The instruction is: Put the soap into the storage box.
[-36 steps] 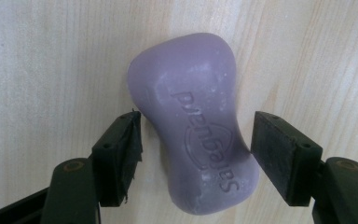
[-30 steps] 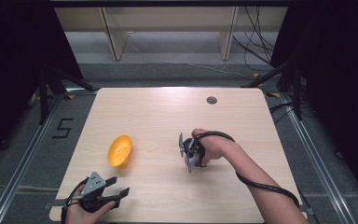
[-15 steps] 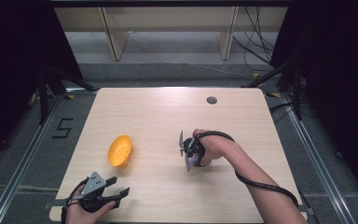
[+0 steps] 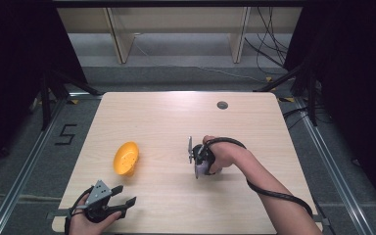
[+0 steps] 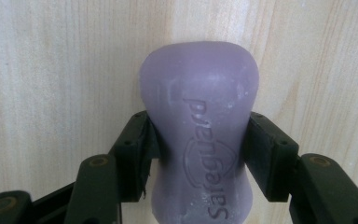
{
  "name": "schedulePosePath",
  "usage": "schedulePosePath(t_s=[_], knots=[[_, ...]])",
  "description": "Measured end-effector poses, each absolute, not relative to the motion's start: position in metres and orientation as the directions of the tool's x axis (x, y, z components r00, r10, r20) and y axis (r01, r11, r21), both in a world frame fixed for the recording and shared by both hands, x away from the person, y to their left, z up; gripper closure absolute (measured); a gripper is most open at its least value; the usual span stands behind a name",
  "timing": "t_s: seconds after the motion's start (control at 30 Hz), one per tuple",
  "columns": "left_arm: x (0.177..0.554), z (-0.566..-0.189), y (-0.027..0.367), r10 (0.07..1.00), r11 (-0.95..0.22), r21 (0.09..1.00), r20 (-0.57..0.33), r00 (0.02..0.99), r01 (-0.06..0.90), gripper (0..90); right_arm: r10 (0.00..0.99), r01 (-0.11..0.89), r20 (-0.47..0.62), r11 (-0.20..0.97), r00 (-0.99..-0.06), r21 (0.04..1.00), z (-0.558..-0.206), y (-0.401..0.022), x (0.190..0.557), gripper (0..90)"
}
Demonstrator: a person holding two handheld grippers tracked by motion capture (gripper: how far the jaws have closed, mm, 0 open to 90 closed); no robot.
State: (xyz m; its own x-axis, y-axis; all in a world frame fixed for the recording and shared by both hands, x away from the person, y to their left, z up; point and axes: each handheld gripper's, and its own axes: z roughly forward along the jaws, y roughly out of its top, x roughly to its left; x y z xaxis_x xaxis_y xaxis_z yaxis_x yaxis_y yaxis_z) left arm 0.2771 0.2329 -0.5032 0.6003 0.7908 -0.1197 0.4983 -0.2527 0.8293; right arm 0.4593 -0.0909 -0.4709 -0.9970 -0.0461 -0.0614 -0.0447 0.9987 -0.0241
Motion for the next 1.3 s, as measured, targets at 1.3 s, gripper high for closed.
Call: schedulePosePath(t_s=[1.3], knots=[[0.277,-0.503,0.233,0.788,-0.269,0.825,-0.108,0.606,0.496,33.2,-0.047,-0.07,-0.229,0.993,-0.972,0.094,-0.472,-0.099,0.452,49.9]])
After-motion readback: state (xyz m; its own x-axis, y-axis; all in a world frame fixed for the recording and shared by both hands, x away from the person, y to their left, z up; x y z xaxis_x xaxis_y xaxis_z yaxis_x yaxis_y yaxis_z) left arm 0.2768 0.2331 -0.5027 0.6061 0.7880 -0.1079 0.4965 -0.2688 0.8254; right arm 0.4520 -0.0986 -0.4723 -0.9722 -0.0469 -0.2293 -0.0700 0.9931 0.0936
